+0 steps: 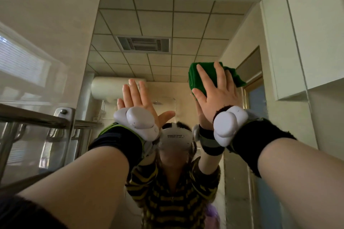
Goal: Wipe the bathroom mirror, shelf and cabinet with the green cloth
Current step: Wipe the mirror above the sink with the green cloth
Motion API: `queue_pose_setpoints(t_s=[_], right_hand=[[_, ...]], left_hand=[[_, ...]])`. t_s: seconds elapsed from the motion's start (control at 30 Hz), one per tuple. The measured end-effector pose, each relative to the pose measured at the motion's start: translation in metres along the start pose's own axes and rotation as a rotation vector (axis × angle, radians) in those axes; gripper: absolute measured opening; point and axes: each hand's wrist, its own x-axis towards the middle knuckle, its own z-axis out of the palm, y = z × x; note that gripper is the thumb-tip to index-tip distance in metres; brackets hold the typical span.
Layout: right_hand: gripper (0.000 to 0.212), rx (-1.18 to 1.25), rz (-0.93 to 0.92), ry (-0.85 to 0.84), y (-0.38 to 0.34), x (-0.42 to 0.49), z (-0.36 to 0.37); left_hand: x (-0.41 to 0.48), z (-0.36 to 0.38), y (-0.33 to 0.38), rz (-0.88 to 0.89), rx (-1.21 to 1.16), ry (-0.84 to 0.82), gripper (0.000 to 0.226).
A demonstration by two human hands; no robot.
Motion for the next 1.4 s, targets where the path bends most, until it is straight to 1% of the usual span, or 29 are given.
queue_pose_setpoints(t_s=[0.1,0.17,0.27,0.33,0.4,0.47,0.63,0.7,0.8,0.83,0.87,0.97,1.07,1.13,1.2,1.23,1.27,1.3,1.4], right_hand=[[0.061,0.017,-0.012,-0.037,0.003,-0.012,-0.002],[0.061,0.025,-0.033,-0.058,0.007,-0.016,-0.002],[0.061,0.040,-0.051,-0.077,0.012,-0.013,-0.001],[0.061,0.041,-0.063,-0.069,0.014,-0.008,0.001],[0.061,0.047,-0.076,-0.073,0.017,-0.002,0.002],[0.060,0.044,-0.090,-0.089,0.020,0.005,0.004],[0.061,0.024,-0.081,-0.102,0.027,0.025,-0.001],[0.061,0.022,-0.083,-0.112,0.029,0.030,-0.002],[0.060,0.023,-0.089,-0.110,0.035,0.039,-0.003],[0.060,0.019,-0.091,-0.092,0.037,0.042,-0.002],[0.061,0.016,-0.091,-0.068,0.039,0.045,-0.002],[0.060,0.020,-0.073,-0.019,0.045,0.055,-0.002],[0.060,0.021,-0.066,-0.005,0.049,0.059,0.000],[0.059,0.026,-0.062,0.032,0.048,0.057,0.001],[0.059,0.037,-0.053,0.056,0.045,0.054,0.002],[0.059,0.046,-0.049,0.059,0.044,0.053,0.003],[0.059,0.050,-0.044,0.061,0.043,0.051,0.003],[0.059,0.050,-0.038,0.063,0.042,0.048,0.003],[0.060,0.060,-0.026,0.056,0.040,0.040,0.004]], left_hand=[[-0.001,0.000,0.001,-0.013,0.034,-0.017,0.125],[-0.001,-0.001,0.002,-0.012,0.056,-0.065,0.125],[-0.002,-0.010,0.004,-0.005,0.084,-0.154,0.117],[-0.004,-0.018,0.009,0.006,0.087,-0.153,0.113],[-0.007,-0.025,0.022,0.055,0.078,-0.166,0.109],[-0.011,-0.027,0.040,0.081,0.044,-0.212,0.110],[-0.017,-0.020,0.087,0.072,-0.016,-0.280,0.115],[-0.016,-0.014,0.101,0.045,-0.018,-0.296,0.107],[-0.014,-0.003,0.112,-0.003,0.037,-0.259,0.087],[-0.014,0.000,0.114,-0.015,0.055,-0.258,0.086],[-0.014,0.001,0.114,-0.019,0.069,-0.266,0.089],[-0.016,0.002,0.113,0.007,0.029,-0.305,0.116],[-0.018,0.001,0.114,0.021,0.031,-0.272,0.122],[-0.018,-0.001,0.117,-0.007,0.012,-0.251,0.115],[-0.018,-0.001,0.119,-0.029,0.040,-0.252,0.117],[-0.018,0.001,0.119,-0.038,0.052,-0.248,0.106],[-0.017,0.004,0.118,-0.048,0.054,-0.232,0.087],[-0.016,0.006,0.118,-0.063,0.045,-0.216,0.075],[-0.016,0.016,0.118,-0.070,0.026,-0.158,0.072]])
